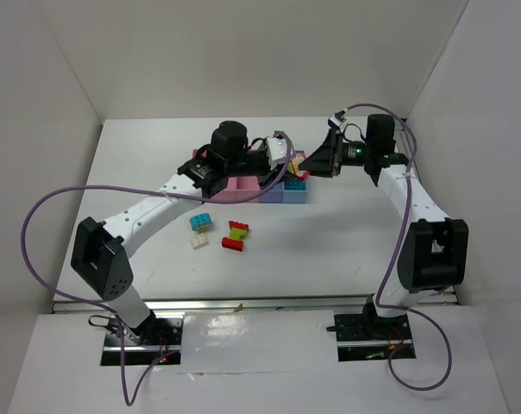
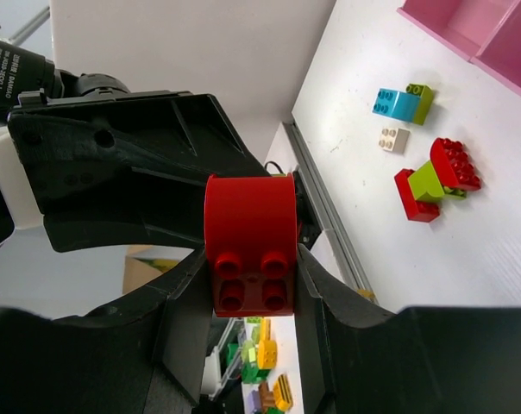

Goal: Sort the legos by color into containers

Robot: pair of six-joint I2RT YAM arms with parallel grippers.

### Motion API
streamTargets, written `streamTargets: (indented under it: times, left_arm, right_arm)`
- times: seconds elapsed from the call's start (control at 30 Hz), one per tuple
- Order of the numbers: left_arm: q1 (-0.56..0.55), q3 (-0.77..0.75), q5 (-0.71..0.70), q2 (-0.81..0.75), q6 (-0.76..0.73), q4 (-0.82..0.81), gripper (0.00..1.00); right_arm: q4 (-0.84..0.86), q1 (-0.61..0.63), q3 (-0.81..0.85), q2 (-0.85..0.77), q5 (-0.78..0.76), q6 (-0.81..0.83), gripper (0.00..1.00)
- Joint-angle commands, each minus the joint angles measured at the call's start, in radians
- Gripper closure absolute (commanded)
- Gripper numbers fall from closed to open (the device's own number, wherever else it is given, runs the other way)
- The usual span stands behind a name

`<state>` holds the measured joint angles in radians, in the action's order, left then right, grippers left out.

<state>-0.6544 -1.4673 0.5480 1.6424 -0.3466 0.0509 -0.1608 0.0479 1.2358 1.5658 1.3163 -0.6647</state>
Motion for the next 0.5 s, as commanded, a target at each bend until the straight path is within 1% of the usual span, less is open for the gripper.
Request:
streamTargets:
  times: [0.0,0.17,0.23,0.27,0.3,0.47]
  left_arm:
    - [0.008,-0.045,-0.003,-0.021,-0.051,0.023,1.00]
    - [0.070,0.008,-0.003,-0.052,-0.038,0.060,1.00]
    - [0.088,0.033,-0.003,-0.062,-0.016,0.060,1.00]
    - [0.104,0.033,-0.003,-0.062,-0.015,0.072,1.00]
    - [0.119,0.033,-0.034,-0.072,-0.005,0.098,1.00]
    - [0.185,0.033,-0.045,-0.096,0.004,0.152,1.00]
  right_arm:
    - [-0.006,0.000,0.065,0.014,0.017,0.031,0.73]
    - [-0.017,-0.022,0.074,0.014,-0.006,0.040,0.73]
    - [-0.017,-0.022,0.083,0.014,-0.028,0.051,0.75]
    - [-0.017,-0.034,0.083,0.005,-0.040,0.051,0.75]
    - [-0.017,-0.043,0.094,0.005,-0.054,0.051,0.75]
    - [-0.037,-0.043,0.135,0.005,-0.077,0.051,0.75]
